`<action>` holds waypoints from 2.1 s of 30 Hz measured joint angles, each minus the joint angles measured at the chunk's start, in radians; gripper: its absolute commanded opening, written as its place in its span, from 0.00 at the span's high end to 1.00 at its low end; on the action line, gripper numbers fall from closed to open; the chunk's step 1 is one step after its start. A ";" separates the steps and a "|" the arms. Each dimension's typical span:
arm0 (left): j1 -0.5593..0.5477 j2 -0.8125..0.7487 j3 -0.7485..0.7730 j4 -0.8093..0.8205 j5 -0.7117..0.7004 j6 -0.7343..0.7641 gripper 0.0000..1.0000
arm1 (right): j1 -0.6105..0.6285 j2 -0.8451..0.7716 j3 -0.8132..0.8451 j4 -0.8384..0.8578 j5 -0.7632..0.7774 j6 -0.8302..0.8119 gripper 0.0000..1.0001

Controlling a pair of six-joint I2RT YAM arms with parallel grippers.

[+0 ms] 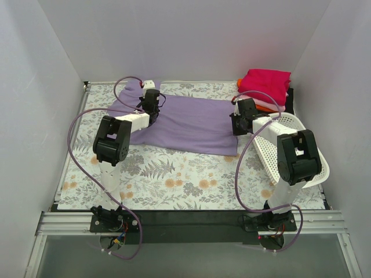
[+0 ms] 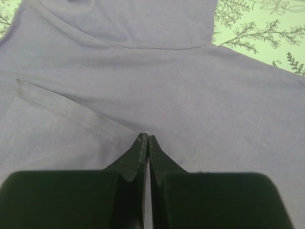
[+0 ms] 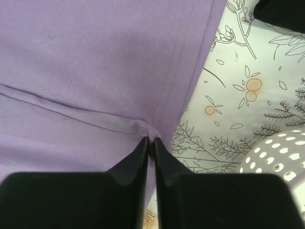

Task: Fold and stack the t-shirts
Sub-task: Fold the tshirt

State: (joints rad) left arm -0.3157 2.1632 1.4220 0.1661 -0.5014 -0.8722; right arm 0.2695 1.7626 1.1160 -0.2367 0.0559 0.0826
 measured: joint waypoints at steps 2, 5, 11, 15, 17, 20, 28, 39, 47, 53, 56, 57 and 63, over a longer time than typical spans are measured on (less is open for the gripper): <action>0.000 0.007 0.003 0.001 0.012 0.001 0.85 | 0.000 0.003 0.000 -0.001 0.002 0.003 0.76; 0.000 0.006 0.001 0.002 0.037 -0.010 0.75 | 0.000 0.004 0.000 -0.004 0.005 0.002 0.58; 0.000 -0.081 -0.075 0.022 0.085 -0.034 0.27 | 0.012 -0.014 0.000 -0.009 0.009 -0.002 0.52; 0.000 -0.217 -0.148 0.032 0.098 -0.050 0.19 | 0.063 -0.056 0.000 -0.009 0.021 -0.001 0.50; 0.003 -0.266 -0.164 0.043 0.099 -0.059 0.19 | 0.106 -0.068 0.001 -0.008 0.024 -0.001 0.50; 0.027 -0.299 -0.182 0.054 0.125 -0.098 0.18 | 0.166 -0.068 0.010 -0.008 0.019 0.000 0.50; 0.249 -0.224 -0.334 0.041 0.261 -0.224 0.18 | 0.269 0.002 0.035 0.021 -0.034 0.019 0.50; 0.267 -0.205 -0.317 0.002 0.326 -0.272 0.18 | 0.307 0.075 0.002 0.068 -0.024 0.028 0.50; 0.293 -0.224 -0.294 -0.116 0.342 -0.264 0.18 | 0.360 0.003 -0.112 0.144 -0.005 0.046 0.50; 0.295 -0.255 -0.323 -0.176 0.269 -0.239 0.18 | 0.384 -0.031 -0.159 0.161 -0.005 0.048 0.50; 0.295 -0.292 -0.366 -0.203 0.217 -0.232 0.17 | 0.393 -0.052 -0.183 0.161 -0.008 0.048 0.50; 0.295 -0.306 -0.383 -0.214 0.201 -0.232 0.17 | 0.397 -0.061 -0.194 0.164 -0.009 0.047 0.50; 0.294 -0.369 -0.447 -0.279 0.141 -0.232 0.17 | 0.406 -0.122 -0.261 0.167 -0.072 0.045 0.50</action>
State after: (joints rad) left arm -0.0212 1.7943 0.9745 -0.1131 -0.3603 -1.1042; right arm 0.6750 1.6409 0.8551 -0.0692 -0.0158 0.1280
